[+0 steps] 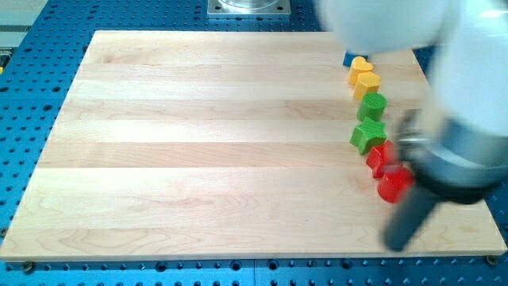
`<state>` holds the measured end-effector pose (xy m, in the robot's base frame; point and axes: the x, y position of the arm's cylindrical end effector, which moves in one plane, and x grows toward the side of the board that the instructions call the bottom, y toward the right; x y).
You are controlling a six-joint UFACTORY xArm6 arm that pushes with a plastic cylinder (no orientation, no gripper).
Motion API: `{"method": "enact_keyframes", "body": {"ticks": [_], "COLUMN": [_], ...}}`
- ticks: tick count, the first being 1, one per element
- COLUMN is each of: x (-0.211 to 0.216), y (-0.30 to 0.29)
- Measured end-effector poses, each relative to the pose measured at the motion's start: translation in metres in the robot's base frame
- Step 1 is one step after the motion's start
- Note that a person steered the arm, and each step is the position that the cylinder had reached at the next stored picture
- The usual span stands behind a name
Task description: Push the cube top left to the triangle
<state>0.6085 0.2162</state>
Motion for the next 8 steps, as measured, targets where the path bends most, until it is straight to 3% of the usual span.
{"method": "enact_keyframes", "body": {"ticks": [1,4,5,8], "x": [-0.059,-0.319,-0.348,-0.366], "y": [0.051,0.060,0.064,0.037]}}
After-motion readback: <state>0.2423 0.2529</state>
